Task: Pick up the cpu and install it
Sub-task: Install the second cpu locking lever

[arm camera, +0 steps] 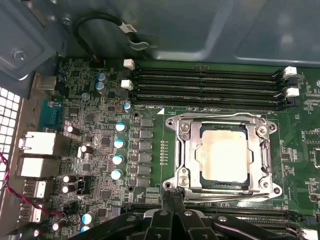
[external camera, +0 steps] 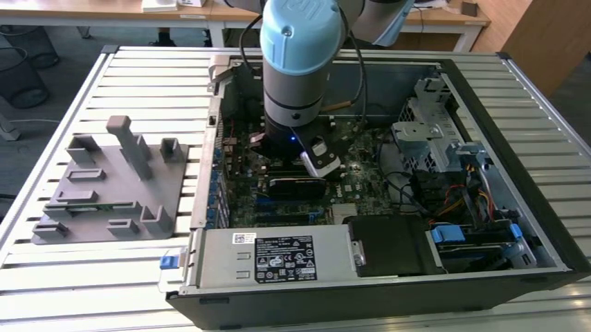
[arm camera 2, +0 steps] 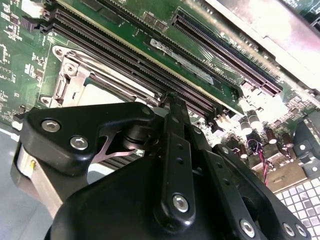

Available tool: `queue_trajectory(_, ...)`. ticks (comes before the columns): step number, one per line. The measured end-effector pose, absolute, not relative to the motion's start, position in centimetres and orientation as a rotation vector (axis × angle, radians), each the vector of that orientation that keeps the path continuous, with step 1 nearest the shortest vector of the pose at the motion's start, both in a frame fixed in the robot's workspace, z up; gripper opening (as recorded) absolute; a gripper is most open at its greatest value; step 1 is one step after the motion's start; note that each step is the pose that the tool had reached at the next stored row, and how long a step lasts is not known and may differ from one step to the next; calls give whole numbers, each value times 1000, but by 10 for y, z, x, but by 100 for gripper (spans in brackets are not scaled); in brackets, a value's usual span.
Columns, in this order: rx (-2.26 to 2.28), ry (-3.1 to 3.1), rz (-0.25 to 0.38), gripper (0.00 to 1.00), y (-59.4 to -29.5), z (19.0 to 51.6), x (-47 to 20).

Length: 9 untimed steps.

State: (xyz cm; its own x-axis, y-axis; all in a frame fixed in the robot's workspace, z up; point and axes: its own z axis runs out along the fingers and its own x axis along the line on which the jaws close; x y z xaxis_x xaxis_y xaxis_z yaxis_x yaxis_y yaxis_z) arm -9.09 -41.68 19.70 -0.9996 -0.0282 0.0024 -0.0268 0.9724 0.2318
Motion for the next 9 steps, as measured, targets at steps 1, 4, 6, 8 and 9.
queue_trajectory(1, 43, -3114, -369, 11, -417, 197, -91)
queue_trajectory(4, 43, -3113, -377, 11, -417, 196, -91)
queue_trajectory(6, 43, -3113, -380, 11, -417, 196, -91)
queue_trajectory(8, 43, -3113, -383, 11, -417, 195, -91)
queue_trajectory(9, 43, -3112, -384, 11, -417, 195, -91)
